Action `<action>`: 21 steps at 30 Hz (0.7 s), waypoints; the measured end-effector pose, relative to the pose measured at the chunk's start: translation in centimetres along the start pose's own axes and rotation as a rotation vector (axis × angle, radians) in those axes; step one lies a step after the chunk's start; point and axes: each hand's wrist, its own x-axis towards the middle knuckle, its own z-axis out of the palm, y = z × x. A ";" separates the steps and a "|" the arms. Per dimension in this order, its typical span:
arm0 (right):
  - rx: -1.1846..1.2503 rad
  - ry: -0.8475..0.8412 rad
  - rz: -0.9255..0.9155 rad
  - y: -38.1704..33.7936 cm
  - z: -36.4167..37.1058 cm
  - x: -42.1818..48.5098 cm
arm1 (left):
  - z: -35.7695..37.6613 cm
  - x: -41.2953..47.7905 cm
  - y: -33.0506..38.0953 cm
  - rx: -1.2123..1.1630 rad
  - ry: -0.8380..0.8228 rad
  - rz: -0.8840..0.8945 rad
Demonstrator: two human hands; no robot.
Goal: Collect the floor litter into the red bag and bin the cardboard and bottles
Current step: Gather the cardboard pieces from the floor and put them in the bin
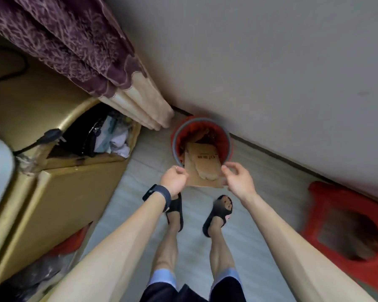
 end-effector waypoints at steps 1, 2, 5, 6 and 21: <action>-0.019 -0.009 -0.005 -0.1 -0.1 -1.0 | -0.9 -0.2 0.5 0.092 -0.020 0.045; -0.025 -0.010 -0.019 0.1 -0.3 -1.6 | -1.6 -0.6 1.2 0.172 -0.033 0.097; 0.009 0.013 -0.008 0.1 -1.1 -5.0 | -2.7 -3.1 4.0 0.363 -0.058 0.202; 0.032 0.030 -0.001 0.2 -1.5 -6.3 | -2.6 -4.0 4.7 0.401 -0.071 0.236; 0.370 0.594 0.019 8.5 -8.9 -34.5 | 9.8 -29.0 9.3 1.242 -0.398 0.912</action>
